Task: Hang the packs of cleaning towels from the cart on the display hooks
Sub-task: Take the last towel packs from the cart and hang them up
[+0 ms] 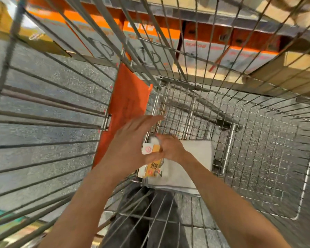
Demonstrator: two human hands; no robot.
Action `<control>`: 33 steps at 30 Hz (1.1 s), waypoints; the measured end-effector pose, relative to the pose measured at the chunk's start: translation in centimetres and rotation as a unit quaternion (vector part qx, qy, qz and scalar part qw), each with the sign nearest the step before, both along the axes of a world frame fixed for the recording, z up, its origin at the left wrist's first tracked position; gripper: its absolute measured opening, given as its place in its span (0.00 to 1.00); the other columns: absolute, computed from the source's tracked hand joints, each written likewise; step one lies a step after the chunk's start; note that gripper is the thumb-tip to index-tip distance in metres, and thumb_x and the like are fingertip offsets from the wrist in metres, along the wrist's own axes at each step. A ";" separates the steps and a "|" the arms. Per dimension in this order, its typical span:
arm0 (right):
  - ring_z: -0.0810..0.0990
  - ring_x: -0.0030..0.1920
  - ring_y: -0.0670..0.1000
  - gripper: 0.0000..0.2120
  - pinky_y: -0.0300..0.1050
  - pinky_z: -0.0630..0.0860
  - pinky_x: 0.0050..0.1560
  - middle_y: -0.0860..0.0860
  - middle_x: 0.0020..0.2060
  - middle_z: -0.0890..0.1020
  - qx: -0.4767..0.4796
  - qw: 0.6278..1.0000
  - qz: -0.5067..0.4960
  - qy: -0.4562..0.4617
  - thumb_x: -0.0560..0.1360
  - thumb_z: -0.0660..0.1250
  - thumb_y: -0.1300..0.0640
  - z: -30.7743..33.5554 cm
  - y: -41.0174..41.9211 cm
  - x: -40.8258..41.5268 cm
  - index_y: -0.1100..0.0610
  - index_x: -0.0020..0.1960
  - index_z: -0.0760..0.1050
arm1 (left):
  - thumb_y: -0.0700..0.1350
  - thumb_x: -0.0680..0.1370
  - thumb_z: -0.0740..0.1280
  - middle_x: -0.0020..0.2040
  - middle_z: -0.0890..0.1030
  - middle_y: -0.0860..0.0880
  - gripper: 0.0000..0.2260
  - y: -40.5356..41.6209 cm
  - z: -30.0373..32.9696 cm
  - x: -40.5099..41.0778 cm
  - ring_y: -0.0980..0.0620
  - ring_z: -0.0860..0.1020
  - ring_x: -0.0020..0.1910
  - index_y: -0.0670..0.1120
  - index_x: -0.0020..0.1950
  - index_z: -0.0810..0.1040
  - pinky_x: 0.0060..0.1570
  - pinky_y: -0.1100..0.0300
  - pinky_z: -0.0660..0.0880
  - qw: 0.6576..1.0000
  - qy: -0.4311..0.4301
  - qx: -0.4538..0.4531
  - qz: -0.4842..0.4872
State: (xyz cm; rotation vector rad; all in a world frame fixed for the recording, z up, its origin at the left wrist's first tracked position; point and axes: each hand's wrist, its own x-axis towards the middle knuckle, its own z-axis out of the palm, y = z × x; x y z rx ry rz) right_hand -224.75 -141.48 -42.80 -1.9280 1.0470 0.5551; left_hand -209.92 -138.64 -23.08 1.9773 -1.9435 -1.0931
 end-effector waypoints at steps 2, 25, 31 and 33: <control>0.69 0.67 0.55 0.46 0.53 0.61 0.69 0.53 0.65 0.74 0.009 1.000 -0.002 0.008 0.64 0.75 0.43 -0.1 -0.4 0.2 0.48 0.75 0.55 | 0.49 0.66 0.77 0.71 0.67 0.55 0.39 0.0 -0.1 -0.1 0.58 0.60 0.69 0.58 0.74 0.62 0.67 0.60 0.57 1.000 -0.001 0.004 -0.007; 0.72 0.63 0.56 0.50 0.49 0.71 0.59 0.55 0.64 0.74 0.091 0.993 -0.051 0.057 0.64 0.77 0.47 1.2 -1.2 0.8 0.55 0.76 0.51 | 0.51 0.68 0.75 0.72 0.62 0.61 0.40 -0.4 -0.1 -0.1 0.65 0.55 0.68 0.65 0.74 0.57 0.67 0.59 0.52 0.999 0.006 0.036 -0.011; 0.74 0.62 0.54 0.47 0.50 0.72 0.61 0.53 0.66 0.73 0.162 0.980 -0.117 0.018 0.67 0.76 0.54 2.5 -1.7 0.3 0.49 0.76 0.51 | 0.50 0.68 0.75 0.69 0.64 0.63 0.39 -0.6 0.3 0.0 0.64 0.58 0.68 0.67 0.71 0.57 0.70 0.57 0.56 0.999 0.035 0.021 0.003; 0.75 0.61 0.55 0.43 0.52 0.72 0.62 0.54 0.66 0.73 0.183 0.971 -0.153 -0.004 0.68 0.76 0.57 3.3 -1.9 0.0 0.50 0.75 0.54 | 0.50 0.68 0.75 0.65 0.62 0.66 0.38 -0.6 0.4 0.0 0.67 0.56 0.65 0.69 0.69 0.56 0.70 0.56 0.56 0.999 0.042 0.019 0.003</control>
